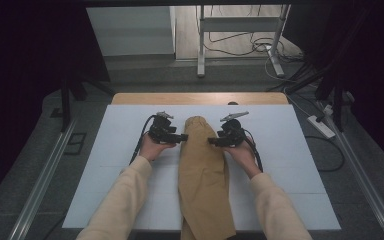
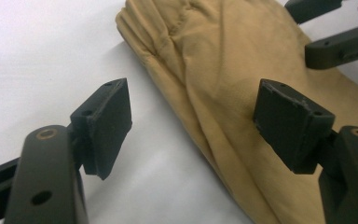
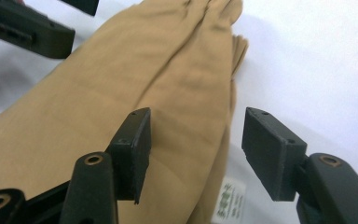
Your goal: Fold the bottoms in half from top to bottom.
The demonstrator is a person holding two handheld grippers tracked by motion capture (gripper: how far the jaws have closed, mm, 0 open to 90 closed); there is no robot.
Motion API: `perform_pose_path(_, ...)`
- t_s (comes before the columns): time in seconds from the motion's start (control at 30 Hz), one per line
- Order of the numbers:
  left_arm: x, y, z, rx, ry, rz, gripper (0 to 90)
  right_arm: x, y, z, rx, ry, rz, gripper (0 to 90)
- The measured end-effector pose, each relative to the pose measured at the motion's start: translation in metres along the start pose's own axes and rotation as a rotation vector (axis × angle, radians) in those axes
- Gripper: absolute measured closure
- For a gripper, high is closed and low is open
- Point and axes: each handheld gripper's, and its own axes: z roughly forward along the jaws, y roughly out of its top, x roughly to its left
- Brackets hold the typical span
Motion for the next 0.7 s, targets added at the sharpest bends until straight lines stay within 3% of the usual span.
perform_pose_path(0.17, 0.002, 0.003, 0.006, 0.004, 0.016, 0.000, 27.1, -0.007, 0.007, 0.006, -0.012, -0.002, 0.011, 42.4)
perform_pose_path(0.33, 0.002, 0.006, 0.011, -0.007, 0.000, -0.012, 27.4, -0.011, 0.008, 0.014, -0.012, 0.001, 0.024, 42.5)
perform_pose_path(0.7, 0.004, 0.003, 0.026, 0.052, -0.013, -0.037, 31.2, -0.015, 0.003, 0.028, 0.064, 0.000, 0.036, 42.7)
